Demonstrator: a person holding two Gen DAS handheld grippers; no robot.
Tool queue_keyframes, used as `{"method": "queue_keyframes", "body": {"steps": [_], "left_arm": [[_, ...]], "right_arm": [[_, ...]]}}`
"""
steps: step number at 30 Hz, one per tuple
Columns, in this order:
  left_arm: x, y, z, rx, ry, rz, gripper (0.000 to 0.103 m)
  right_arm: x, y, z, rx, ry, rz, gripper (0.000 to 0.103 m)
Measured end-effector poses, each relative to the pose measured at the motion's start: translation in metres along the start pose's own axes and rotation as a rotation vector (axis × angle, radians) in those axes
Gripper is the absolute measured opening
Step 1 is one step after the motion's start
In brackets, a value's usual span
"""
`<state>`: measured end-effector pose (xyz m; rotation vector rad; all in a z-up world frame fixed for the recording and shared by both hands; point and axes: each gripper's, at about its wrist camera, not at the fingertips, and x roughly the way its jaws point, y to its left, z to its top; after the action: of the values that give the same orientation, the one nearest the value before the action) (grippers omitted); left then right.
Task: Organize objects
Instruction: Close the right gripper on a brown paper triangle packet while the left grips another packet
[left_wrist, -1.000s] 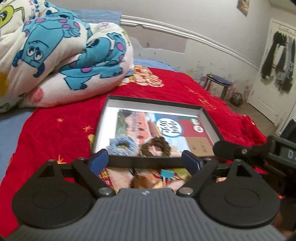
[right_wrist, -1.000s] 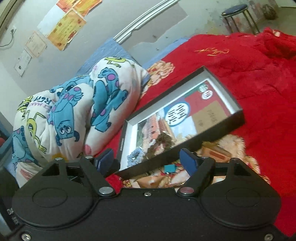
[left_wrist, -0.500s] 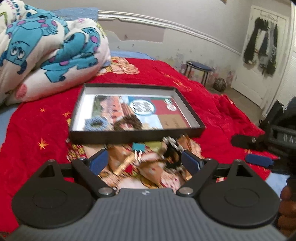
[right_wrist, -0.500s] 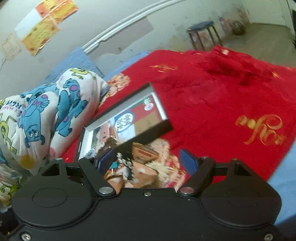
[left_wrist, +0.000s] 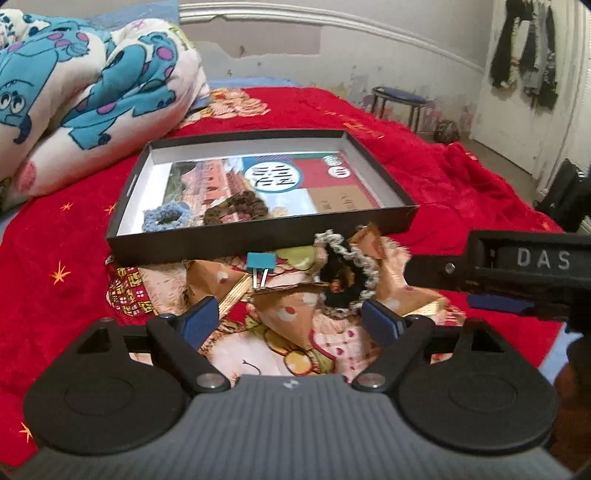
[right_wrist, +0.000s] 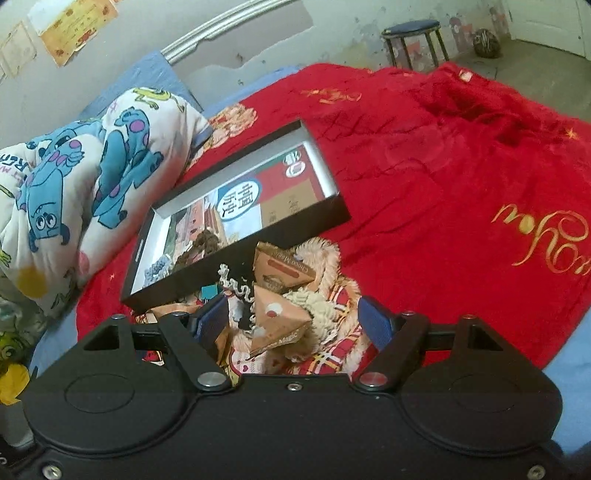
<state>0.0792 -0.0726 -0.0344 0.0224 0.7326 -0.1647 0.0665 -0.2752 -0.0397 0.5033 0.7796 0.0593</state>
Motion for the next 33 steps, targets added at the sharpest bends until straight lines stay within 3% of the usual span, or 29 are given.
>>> {"method": "queue_keyframes", "body": {"steps": [4, 15, 18, 24, 33], "left_arm": [[0.011, 0.006, -0.001, -0.030, 0.035, 0.049, 0.085], [0.027, 0.018, 0.000, -0.118, 0.088, 0.021, 0.071], [0.028, 0.015, -0.001, -0.101, 0.085, 0.017, 0.067], [0.032, 0.011, -0.003, -0.090, 0.105, -0.015, 0.038], [0.029, 0.007, -0.004, -0.067, 0.107, 0.003, 0.036]], "right_arm": [[0.013, -0.003, -0.001, 0.044, 0.023, 0.014, 0.074], [0.033, 0.003, -0.006, 0.048, 0.061, 0.010, 0.064], [0.036, 0.001, -0.007, 0.064, 0.069, 0.002, 0.061], [0.040, -0.001, -0.007, 0.075, 0.078, -0.009, 0.052], [0.040, -0.002, -0.007, 0.094, 0.079, -0.020, 0.043]]}}
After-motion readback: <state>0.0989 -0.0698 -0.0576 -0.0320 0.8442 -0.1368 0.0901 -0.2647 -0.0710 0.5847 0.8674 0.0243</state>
